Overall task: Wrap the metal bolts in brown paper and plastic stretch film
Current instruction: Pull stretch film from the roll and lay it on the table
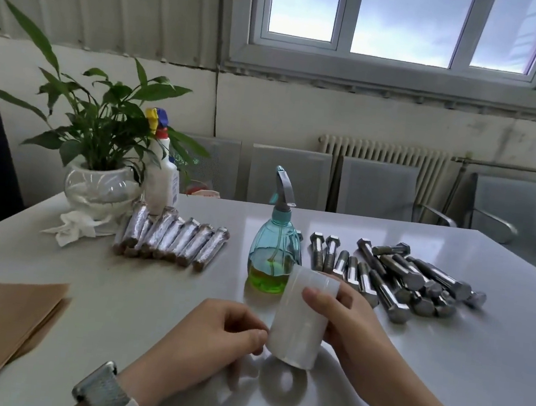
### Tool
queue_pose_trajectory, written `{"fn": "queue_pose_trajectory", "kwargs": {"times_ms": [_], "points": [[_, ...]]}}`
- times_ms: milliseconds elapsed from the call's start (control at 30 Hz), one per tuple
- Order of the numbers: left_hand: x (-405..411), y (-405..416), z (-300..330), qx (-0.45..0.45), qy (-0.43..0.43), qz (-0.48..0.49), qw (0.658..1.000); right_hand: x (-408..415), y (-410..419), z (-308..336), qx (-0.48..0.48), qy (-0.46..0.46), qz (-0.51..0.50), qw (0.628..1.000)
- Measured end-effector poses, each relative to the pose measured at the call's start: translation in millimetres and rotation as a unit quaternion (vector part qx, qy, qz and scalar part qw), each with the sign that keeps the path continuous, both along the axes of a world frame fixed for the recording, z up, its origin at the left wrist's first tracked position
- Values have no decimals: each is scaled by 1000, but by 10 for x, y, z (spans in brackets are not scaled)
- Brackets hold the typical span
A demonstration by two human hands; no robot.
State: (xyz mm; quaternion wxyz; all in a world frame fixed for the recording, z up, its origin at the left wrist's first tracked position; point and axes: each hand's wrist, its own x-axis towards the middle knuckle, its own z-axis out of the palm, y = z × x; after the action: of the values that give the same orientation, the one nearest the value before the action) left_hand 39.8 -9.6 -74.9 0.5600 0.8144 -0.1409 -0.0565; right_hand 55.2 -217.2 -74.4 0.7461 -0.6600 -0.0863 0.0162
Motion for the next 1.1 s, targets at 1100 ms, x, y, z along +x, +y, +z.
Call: {"fn": "queue_pose_trajectory", "kwargs": {"times_ms": [1100], "points": [[65, 49, -21, -45, -115, 148, 981, -85, 61, 40, 36, 74, 1, 997]]}}
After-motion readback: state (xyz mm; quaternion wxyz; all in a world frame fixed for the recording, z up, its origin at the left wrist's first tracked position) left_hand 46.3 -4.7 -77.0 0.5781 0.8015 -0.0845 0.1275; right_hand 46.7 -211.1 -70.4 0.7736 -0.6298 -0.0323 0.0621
